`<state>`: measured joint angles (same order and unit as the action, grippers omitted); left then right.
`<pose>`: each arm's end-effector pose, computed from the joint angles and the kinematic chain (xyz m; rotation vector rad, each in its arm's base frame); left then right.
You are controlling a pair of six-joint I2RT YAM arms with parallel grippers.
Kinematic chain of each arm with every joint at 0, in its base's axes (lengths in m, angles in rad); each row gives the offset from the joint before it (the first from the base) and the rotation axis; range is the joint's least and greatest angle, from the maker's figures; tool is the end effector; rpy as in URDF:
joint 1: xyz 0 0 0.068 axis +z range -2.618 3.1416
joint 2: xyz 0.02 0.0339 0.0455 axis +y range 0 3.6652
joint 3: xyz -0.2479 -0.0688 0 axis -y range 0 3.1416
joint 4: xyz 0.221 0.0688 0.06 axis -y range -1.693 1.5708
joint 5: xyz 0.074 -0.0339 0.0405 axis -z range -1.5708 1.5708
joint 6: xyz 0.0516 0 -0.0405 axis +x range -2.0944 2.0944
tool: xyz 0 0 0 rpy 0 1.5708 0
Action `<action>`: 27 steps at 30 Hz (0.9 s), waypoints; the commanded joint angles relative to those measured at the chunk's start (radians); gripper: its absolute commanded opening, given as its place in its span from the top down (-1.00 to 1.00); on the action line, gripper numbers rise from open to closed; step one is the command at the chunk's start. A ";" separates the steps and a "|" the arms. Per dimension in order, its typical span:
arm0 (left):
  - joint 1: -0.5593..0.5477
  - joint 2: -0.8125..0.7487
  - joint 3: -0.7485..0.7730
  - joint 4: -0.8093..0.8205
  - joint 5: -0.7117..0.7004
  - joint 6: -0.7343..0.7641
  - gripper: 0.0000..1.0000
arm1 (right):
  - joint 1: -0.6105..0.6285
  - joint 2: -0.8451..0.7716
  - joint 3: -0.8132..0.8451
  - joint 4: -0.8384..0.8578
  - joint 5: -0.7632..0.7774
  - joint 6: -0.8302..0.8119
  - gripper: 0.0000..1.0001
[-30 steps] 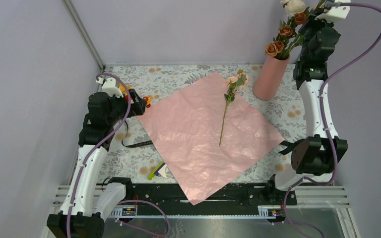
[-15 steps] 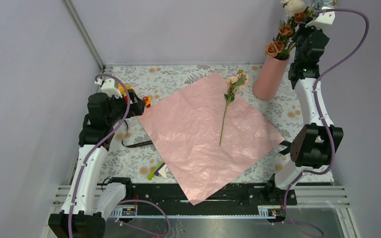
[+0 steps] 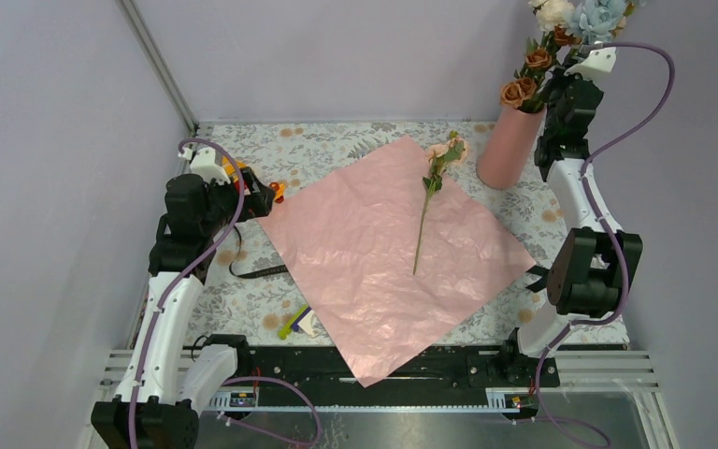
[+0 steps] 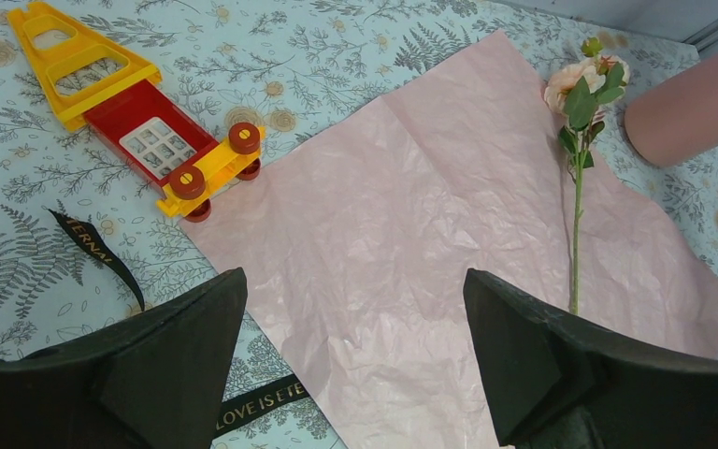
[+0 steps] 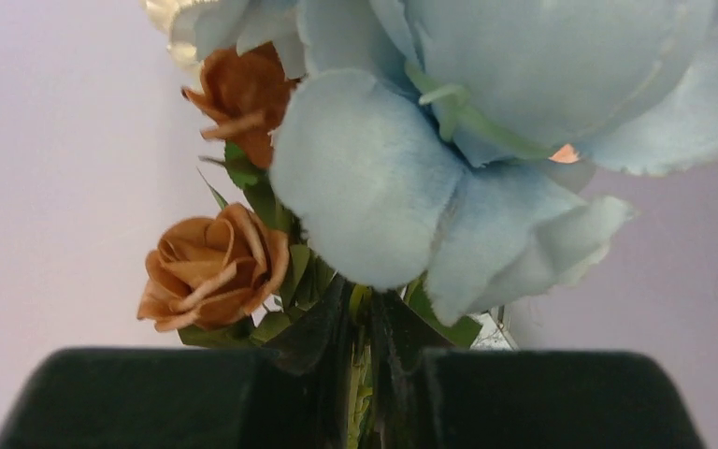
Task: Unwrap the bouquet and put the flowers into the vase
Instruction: Insert the fake flower into the vase.
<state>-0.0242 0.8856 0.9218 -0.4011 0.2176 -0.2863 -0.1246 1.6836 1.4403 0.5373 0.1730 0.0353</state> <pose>0.1977 -0.0159 0.3290 -0.1091 1.9462 -0.4167 0.3921 -0.0581 0.4010 0.2503 1.2589 -0.1871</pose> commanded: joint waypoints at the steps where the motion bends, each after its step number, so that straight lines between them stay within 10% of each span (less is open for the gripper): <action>1: 0.009 -0.002 -0.008 0.056 0.020 -0.005 -0.86 | -0.003 -0.046 -0.040 0.105 0.015 0.039 1.00; 27: 0.013 0.004 -0.017 0.070 0.042 -0.013 -0.86 | -0.003 -0.025 -0.203 0.093 -0.099 0.083 0.84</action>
<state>-0.0177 0.8879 0.9070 -0.3939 0.2352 -0.2890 -0.1249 1.6836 1.2552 0.5922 0.0860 0.1127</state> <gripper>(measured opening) 0.930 0.136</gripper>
